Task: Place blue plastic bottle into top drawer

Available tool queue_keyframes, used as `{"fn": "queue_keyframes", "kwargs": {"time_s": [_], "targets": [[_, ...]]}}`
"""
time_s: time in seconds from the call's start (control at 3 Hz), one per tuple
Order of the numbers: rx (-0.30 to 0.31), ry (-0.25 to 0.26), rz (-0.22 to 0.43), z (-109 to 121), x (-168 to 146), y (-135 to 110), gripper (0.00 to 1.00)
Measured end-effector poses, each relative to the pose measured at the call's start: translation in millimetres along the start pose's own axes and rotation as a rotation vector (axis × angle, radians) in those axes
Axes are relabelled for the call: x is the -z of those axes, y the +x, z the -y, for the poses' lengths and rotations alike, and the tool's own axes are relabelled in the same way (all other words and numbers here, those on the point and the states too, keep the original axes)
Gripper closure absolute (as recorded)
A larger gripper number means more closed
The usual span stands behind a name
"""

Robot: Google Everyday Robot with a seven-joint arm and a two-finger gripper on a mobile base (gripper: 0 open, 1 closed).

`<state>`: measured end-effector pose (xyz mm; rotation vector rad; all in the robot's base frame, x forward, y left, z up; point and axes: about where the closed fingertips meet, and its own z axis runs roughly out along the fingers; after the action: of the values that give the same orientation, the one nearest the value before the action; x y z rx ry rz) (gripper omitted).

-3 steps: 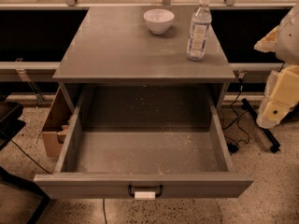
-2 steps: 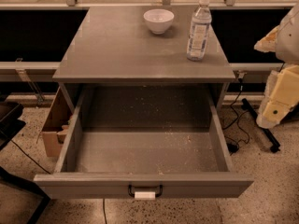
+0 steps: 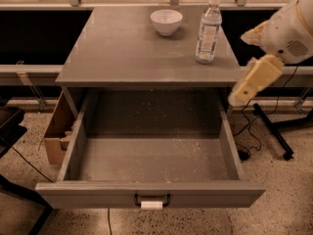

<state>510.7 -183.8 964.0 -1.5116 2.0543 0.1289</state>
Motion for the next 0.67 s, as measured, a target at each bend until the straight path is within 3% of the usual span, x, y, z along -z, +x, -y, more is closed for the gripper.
{"fn": "queue_keyframes", "kwargs": {"time_s": [0.33, 0.67], "targets": [[-0.073, 0.051, 0.214, 46.8, -26.3, -26.5, 0.0], [-0.205, 0.141, 0.437, 96.4, -52.0, -40.1, 0.0]]}}
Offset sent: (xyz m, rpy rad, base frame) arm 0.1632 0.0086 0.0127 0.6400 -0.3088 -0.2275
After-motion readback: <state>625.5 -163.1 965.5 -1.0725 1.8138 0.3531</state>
